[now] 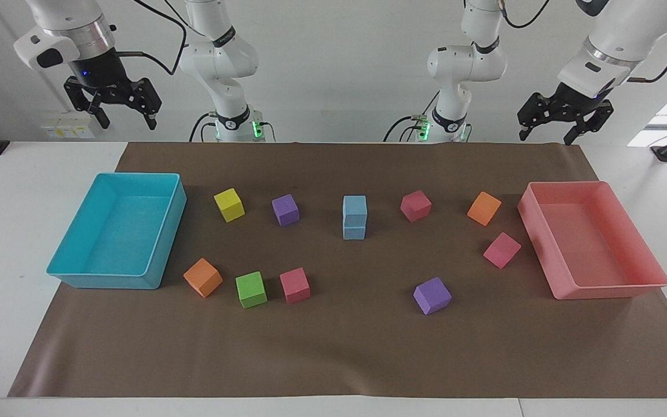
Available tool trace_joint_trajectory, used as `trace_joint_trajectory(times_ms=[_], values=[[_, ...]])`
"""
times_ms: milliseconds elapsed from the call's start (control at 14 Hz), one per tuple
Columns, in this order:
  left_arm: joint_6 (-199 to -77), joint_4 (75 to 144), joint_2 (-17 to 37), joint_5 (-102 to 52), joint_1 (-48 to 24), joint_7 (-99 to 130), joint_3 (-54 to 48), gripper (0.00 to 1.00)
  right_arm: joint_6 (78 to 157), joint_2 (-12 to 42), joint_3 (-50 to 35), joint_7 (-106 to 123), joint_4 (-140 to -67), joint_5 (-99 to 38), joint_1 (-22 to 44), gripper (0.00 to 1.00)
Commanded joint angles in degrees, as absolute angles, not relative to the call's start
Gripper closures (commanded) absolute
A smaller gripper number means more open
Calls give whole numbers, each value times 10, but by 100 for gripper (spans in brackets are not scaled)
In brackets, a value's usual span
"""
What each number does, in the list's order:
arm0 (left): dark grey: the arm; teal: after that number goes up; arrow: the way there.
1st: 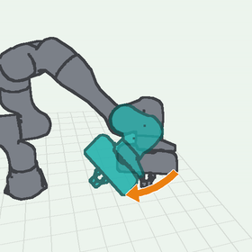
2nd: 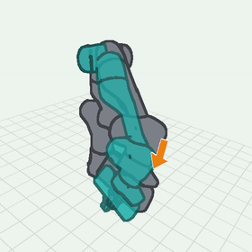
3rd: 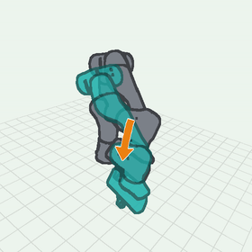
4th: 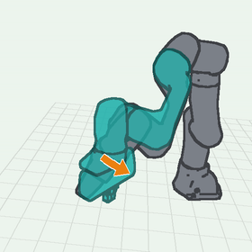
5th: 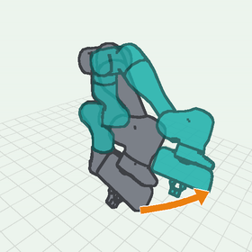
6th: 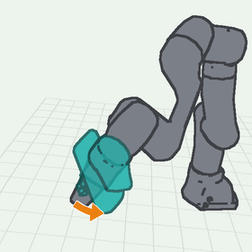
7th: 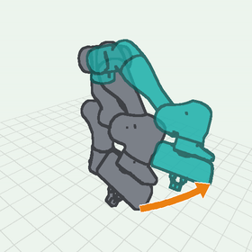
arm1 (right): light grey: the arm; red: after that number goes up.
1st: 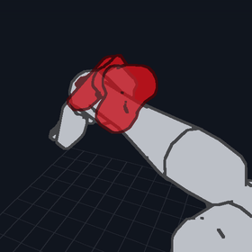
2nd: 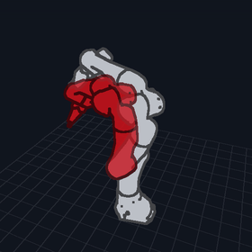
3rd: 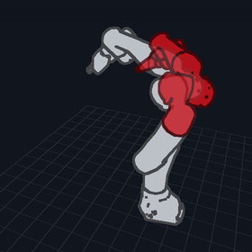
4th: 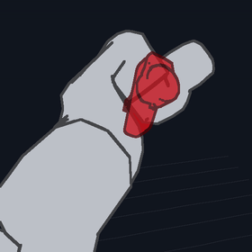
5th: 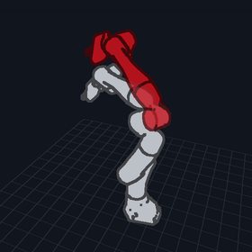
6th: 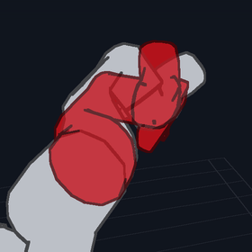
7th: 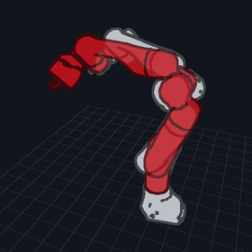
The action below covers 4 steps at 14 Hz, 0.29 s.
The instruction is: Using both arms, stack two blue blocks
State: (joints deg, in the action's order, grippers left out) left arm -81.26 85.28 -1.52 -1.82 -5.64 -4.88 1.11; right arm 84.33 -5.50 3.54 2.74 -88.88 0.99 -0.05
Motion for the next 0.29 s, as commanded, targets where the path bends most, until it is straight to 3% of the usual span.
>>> trace_joint_trajectory(times_ms=[0,214], values=[[-817,875,-33,-19,-48,-47,6,0,840,-69,33,12,-904,-1,1,0],[-818,875,-33,-19,-48,-47,6,0,837,-72,33,16,-911,8,1,0]])
